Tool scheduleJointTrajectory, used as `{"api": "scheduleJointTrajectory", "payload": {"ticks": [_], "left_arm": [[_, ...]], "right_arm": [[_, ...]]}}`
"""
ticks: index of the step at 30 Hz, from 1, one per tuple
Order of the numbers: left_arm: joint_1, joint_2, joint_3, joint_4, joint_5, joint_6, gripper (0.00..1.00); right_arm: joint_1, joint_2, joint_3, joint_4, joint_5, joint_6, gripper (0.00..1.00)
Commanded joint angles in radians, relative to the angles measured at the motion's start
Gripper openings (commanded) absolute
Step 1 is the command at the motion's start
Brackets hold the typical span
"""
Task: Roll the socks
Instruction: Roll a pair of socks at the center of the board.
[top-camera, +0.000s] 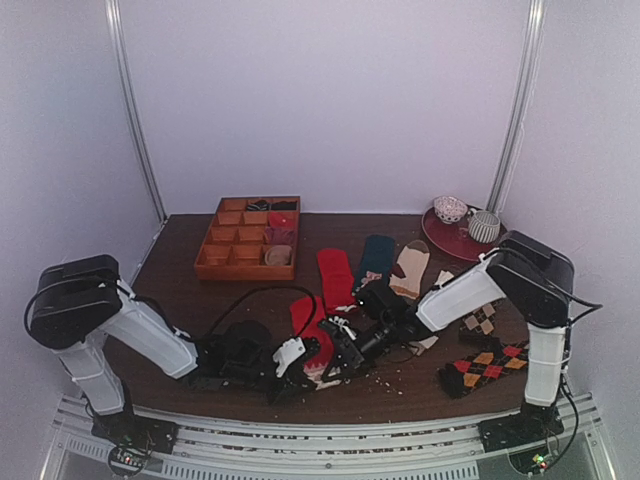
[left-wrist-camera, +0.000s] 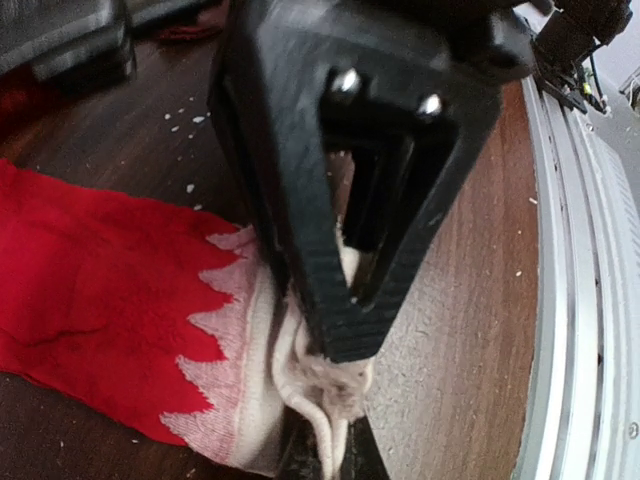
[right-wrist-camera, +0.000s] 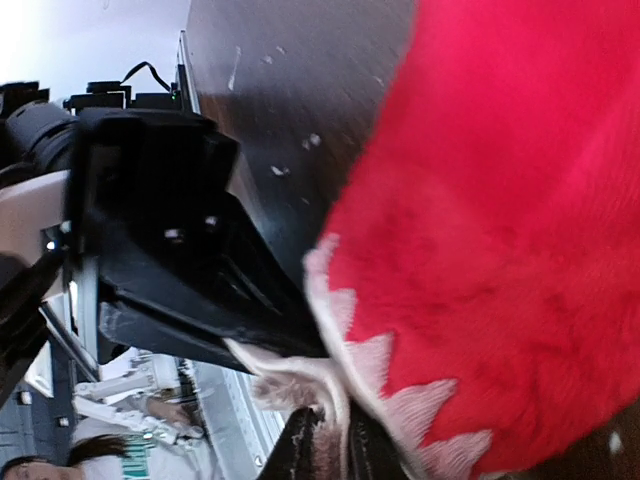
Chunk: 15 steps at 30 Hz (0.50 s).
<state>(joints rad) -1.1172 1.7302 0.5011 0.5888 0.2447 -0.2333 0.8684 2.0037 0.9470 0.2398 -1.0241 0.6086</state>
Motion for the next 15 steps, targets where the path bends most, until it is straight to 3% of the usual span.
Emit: {"api": "scheduleJointTrajectory", "payload": {"ticks": [1, 8, 12, 15], "left_arm": [[0.032, 0.057, 0.002, -0.225, 0.144, -0.174, 0.0], [0.081, 0.079, 0.008, -0.349, 0.276, -0.246, 0.0], [0.095, 0.097, 0.021, -0.396, 0.31, -0.244, 0.0], [0.096, 0.11, 0.025, -0.406, 0.321, -0.243, 0.0]], "right_arm": [[-0.002, -0.17, 0.027, -0.071, 0.168, -0.229, 0.15], [0.07, -0.431, -0.137, 0.055, 0.443, -0.596, 0.27], [0.163, -0.44, -0.203, 0.073, 0.606, -0.779, 0.33], [0.218, -0.422, -0.235, 0.086, 0.639, -0.888, 0.35]]}}
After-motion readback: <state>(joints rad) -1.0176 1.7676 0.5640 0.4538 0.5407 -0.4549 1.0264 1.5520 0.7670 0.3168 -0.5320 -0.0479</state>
